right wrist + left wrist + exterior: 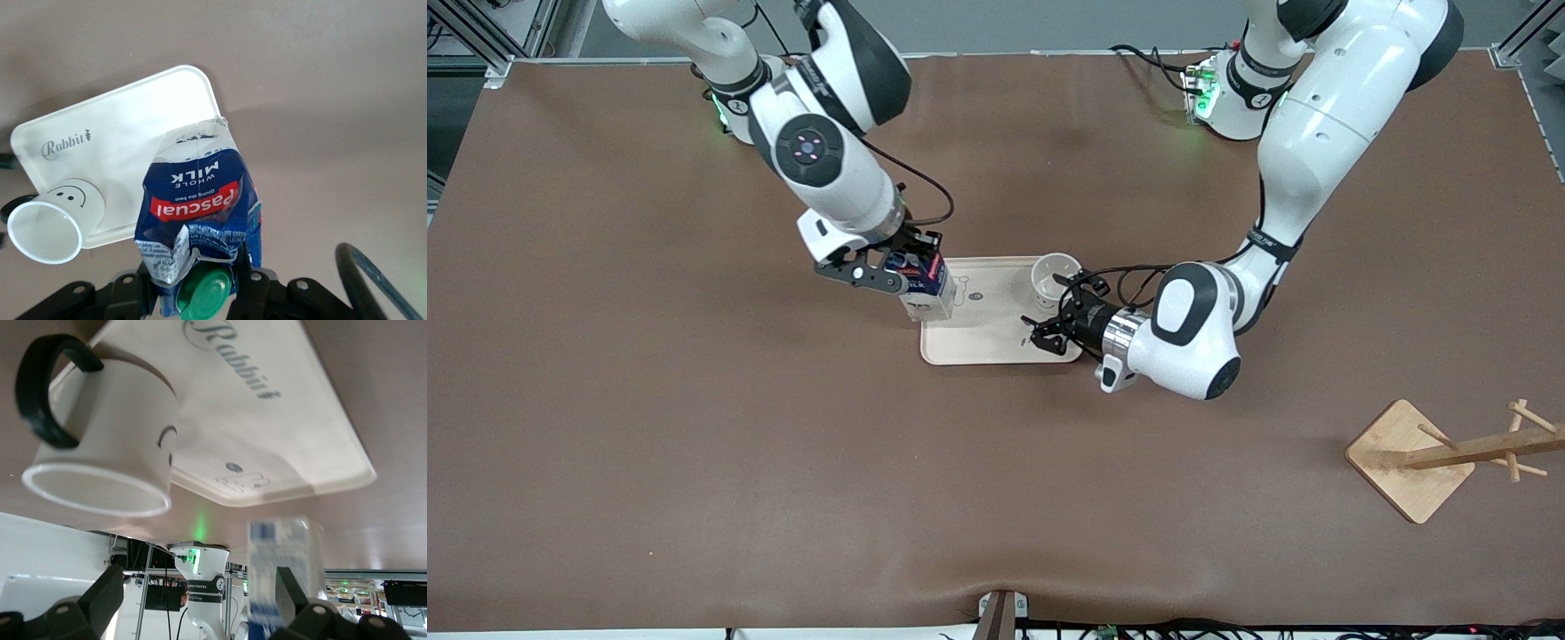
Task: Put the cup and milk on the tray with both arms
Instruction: 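Release the mug and raise the left gripper while the right gripper carries the milk, then set the milk carton on the tray beside the mug with the right gripper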
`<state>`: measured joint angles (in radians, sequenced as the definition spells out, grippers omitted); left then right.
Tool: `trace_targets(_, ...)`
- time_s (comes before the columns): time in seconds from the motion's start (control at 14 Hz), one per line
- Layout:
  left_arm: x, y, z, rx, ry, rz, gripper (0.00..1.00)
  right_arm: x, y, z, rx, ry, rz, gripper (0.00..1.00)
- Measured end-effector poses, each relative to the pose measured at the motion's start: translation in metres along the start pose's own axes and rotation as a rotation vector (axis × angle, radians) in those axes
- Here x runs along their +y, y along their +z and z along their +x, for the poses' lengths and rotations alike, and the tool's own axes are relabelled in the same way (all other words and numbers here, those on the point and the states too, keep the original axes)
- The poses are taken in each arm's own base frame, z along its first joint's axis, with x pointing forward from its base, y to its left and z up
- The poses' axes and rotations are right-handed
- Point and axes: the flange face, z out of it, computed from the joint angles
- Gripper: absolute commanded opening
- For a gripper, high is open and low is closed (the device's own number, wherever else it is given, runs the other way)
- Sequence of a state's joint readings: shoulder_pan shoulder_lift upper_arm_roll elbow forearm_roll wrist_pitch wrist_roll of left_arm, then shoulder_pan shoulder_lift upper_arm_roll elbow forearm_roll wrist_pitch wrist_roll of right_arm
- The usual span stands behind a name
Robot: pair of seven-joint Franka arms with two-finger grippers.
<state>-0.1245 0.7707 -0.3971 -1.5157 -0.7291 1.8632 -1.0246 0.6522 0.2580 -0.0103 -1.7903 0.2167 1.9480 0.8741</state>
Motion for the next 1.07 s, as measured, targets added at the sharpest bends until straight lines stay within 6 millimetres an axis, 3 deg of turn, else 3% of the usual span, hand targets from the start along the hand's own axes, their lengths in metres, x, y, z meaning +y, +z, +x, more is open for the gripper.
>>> trace_targets(0.21, 0.004, -0.062, -0.028, 0.111, 0.077, 0.001, 1.00, -0.009, 0.019, -0.004, -0.007, 0.067, -0.018, 0.00)
trace_targets(0.5, -0.011, -0.151, -0.026, 0.253, 0.105, -0.014, 1.00, -0.024, 0.049, -0.017, -0.014, 0.100, -0.045, 0.00)
trace_targets(0.57, -0.016, -0.170, -0.028, 0.301, 0.116, -0.020, 1.00, -0.025, 0.051, -0.017, -0.015, 0.105, -0.047, 0.05)
trace_targets(0.64, -0.021, -0.187, -0.030, 0.348, 0.132, -0.023, 1.00, -0.026, 0.052, -0.018, -0.015, 0.108, -0.047, 0.99)
trace_targets(0.93, -0.048, -0.252, -0.028, 0.543, 0.219, 0.004, 1.00, -0.028, 0.062, -0.017, -0.022, 0.132, -0.062, 1.00)
trace_targets(1.07, -0.060, -0.274, -0.022, 0.651, 0.254, 0.059, 1.00, -0.032, 0.059, -0.014, -0.019, 0.132, -0.057, 1.00)
